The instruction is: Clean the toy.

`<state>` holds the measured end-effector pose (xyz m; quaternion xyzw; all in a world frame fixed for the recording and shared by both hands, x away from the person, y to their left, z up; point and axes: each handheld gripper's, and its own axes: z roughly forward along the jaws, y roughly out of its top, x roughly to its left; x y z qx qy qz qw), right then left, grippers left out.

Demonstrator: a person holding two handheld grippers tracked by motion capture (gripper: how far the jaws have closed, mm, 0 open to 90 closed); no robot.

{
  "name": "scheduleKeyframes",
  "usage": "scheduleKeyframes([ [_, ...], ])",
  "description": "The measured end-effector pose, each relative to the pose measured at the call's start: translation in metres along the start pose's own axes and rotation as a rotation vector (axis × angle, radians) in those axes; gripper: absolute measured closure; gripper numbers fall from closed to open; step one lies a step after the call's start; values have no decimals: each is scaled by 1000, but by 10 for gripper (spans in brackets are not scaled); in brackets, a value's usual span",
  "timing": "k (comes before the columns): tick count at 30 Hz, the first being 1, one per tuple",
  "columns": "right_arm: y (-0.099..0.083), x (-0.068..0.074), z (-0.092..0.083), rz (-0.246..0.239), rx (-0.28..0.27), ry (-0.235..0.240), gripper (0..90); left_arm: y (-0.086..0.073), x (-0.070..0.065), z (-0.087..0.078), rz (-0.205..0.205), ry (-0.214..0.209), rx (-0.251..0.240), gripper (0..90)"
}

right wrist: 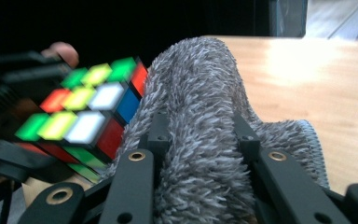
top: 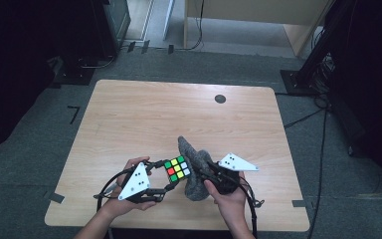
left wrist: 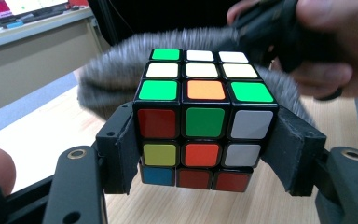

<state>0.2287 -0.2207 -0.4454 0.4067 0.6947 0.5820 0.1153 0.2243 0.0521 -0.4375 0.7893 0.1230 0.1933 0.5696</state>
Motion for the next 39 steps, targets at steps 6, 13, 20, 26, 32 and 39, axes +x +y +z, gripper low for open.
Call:
scheduleKeyframes([
  [6,1,1,0,-9,8,-5,694,-1,2,-1,-9,-5,-9,346],
  [13,12,8,-11,-25,-52,7,694,-2,1,1,-6,-3,0,346],
  [20,0,2,1,7,0,6,695,3,2,-4,-9,-3,-21,346],
  [26,8,6,-7,-10,-35,2,695,-2,1,0,-2,-2,1,346],
  [32,8,6,-8,9,-50,13,696,0,1,-1,-6,-5,-4,346],
  [39,0,5,1,26,-7,-1,697,1,2,-3,-14,-6,-21,347],
])
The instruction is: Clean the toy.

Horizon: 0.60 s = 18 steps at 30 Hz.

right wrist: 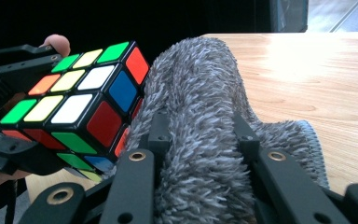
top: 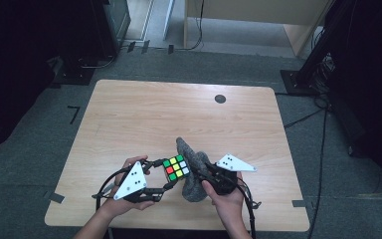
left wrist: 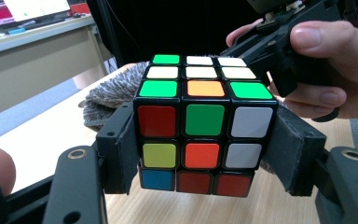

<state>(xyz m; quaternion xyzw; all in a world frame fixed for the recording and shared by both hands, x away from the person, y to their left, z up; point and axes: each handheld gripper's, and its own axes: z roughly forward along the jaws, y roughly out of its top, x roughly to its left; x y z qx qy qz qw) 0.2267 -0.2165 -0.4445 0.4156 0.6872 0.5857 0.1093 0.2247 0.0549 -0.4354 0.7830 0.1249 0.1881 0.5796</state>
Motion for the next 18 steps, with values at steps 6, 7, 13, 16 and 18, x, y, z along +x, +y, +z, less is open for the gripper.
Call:
scheduleKeyframes([
  [6,9,5,-10,42,-59,9,699,-2,0,2,5,-5,11,346],
  [7,10,7,-10,40,-64,4,699,-2,0,1,4,-6,11,346],
  [13,-1,2,-1,80,-22,-2,699,3,-2,-2,15,12,-8,347],
  [16,-5,0,3,115,0,-7,699,0,-1,-1,18,12,5,346],
  [18,-2,0,1,120,-7,-7,699,-3,0,1,8,8,14,346],
])
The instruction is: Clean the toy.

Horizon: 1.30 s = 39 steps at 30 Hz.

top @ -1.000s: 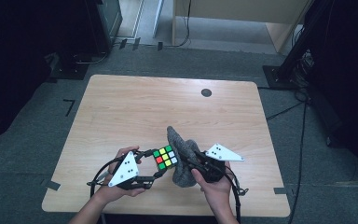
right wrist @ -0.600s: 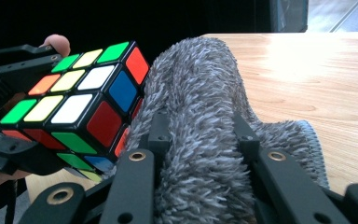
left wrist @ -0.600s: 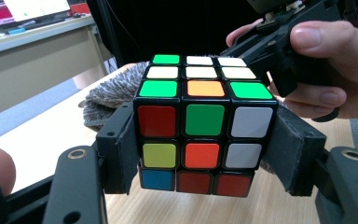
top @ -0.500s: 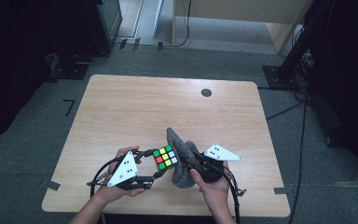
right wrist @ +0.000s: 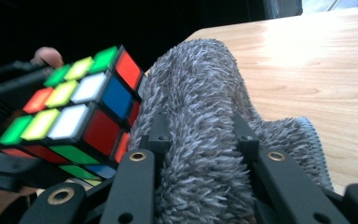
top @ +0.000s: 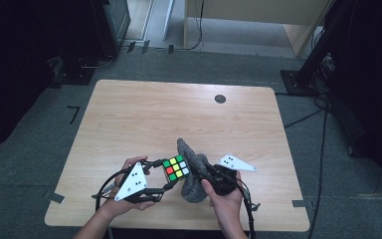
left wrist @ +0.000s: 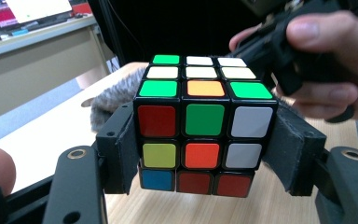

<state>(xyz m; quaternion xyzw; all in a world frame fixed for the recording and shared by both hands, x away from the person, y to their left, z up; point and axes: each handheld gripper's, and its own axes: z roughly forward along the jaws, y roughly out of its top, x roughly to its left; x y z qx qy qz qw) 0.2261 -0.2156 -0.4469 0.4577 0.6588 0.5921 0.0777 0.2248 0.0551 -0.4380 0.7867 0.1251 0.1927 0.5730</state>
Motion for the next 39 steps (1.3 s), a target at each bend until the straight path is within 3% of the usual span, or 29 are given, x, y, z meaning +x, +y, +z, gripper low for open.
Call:
scheduleKeyframes([
  [5,8,3,-9,32,-54,18,698,-1,1,2,-15,-15,-4,346],
  [7,6,4,-8,15,-48,9,698,1,0,2,-14,-13,-5,346],
  [12,-2,-2,0,52,-2,10,697,4,0,0,-16,-11,-18,346],
  [18,8,3,-9,32,-50,17,697,-3,0,4,-14,-3,11,346],
  [20,8,4,-10,10,-61,9,696,0,0,2,-24,1,-2,346],
  [23,4,4,-5,14,-47,4,696,10,4,-5,-70,-14,-66,346],
  [27,1,4,-3,10,-30,1,694,7,5,-5,-49,-11,-39,346],
  [31,10,5,-11,8,-75,8,693,2,2,3,-35,-8,0,346],
  [35,10,5,-12,-8,-84,-4,690,6,2,0,-56,-14,-26,346],
  [37,6,5,-7,2,-61,-9,690,9,3,-3,-62,-22,-50,346],
  [39,2,6,-3,-1,-43,-9,691,8,3,-3,-49,-15,-40,345],
])
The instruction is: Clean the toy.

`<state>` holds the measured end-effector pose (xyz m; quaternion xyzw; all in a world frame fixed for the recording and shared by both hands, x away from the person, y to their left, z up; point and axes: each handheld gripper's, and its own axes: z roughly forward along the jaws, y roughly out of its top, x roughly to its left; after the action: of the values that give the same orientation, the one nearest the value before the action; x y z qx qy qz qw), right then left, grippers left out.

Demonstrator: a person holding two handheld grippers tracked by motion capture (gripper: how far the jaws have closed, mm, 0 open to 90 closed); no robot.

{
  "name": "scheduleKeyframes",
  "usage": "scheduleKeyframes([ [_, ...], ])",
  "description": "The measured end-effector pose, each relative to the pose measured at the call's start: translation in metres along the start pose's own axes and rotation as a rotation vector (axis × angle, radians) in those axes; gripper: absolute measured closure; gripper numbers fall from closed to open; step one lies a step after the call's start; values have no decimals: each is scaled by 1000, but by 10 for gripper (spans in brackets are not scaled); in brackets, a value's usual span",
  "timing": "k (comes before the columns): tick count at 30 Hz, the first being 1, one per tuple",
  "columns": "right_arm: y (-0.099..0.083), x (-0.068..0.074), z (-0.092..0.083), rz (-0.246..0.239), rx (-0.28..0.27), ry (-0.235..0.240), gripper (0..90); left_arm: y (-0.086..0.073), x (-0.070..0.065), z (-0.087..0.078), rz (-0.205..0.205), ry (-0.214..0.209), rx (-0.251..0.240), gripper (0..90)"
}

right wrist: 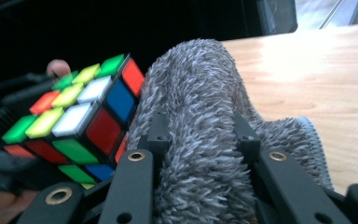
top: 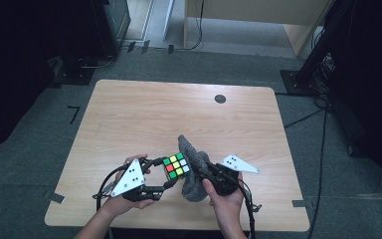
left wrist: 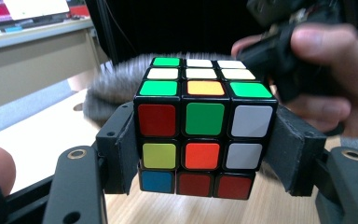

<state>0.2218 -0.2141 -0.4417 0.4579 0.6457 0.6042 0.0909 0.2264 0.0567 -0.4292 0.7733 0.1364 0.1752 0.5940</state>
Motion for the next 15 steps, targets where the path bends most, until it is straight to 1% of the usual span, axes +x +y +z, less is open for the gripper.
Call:
scheduleKeyframes([
  [2,2,0,-2,-5,-6,-5,690,-5,1,2,8,21,23,346],
  [4,6,0,-7,-5,-36,5,690,-11,1,6,19,44,58,345],
  [5,9,1,-10,-11,-54,1,691,-13,1,8,24,49,73,346],
  [6,12,3,-14,-29,-73,-9,690,-14,2,9,23,48,81,346],
  [8,18,11,-20,-96,-111,-25,691,-15,1,12,15,44,91,346],
  [10,20,24,-21,-175,-123,-18,691,-15,0,15,16,42,105,346],
  [11,19,32,-20,-210,-114,-9,690,-15,-1,16,20,45,111,346],
  [12,17,39,-17,-257,-103,2,690,-15,-3,16,20,47,113,346],
  [14,11,53,-8,-335,-48,26,689,-13,-4,16,21,47,105,347],
  [15,8,58,-4,-373,-22,23,689,-12,-5,15,29,51,100,346],
])
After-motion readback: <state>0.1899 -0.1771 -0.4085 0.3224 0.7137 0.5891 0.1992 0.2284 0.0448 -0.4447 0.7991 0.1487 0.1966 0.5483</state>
